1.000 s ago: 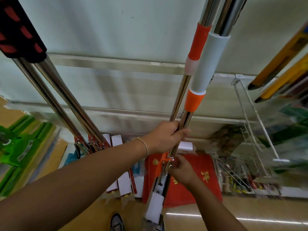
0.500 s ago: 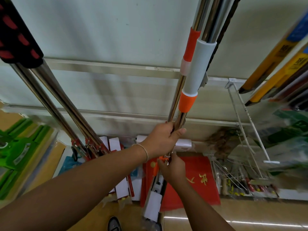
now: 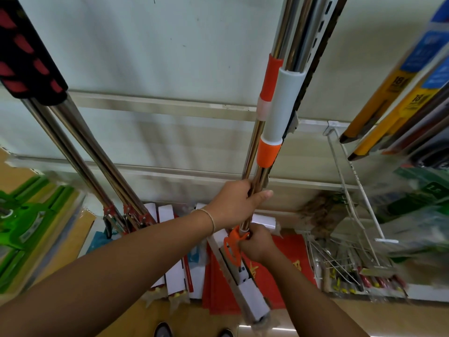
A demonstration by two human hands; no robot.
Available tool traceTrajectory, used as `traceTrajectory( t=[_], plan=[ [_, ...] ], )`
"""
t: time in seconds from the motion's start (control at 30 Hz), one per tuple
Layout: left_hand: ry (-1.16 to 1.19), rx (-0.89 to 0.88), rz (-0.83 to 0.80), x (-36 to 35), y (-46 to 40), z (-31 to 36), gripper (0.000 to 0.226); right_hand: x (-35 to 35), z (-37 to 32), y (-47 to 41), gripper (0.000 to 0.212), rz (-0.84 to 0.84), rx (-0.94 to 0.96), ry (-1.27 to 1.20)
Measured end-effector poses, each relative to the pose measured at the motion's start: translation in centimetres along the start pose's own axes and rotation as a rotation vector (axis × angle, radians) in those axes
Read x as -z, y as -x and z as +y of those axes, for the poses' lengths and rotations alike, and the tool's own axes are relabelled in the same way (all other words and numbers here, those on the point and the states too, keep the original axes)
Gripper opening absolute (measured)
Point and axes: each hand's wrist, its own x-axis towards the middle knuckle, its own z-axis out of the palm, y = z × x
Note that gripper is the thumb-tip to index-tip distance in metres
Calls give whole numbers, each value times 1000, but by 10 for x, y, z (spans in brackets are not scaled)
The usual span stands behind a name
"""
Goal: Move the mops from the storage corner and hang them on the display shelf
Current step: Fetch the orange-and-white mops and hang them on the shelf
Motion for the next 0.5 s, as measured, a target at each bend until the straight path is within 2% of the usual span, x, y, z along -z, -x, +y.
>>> traceTrajectory(
  t=[0.1,0.3,0.4,0.5],
  plan=[
    [-63,14,-9,3,-6,4,39,12,-3,-9,5,-90,13,14],
    [-177,35,5,10,-23,3,28,34,-13,-30,27,-245,39,61],
    [-164,44,49,13,-32,3,25,36,-18,-38,43,-233,51,42],
    [-191,42,105,15,-38,2,31,27,-15,-51,39,-152,36,-24]
  ],
)
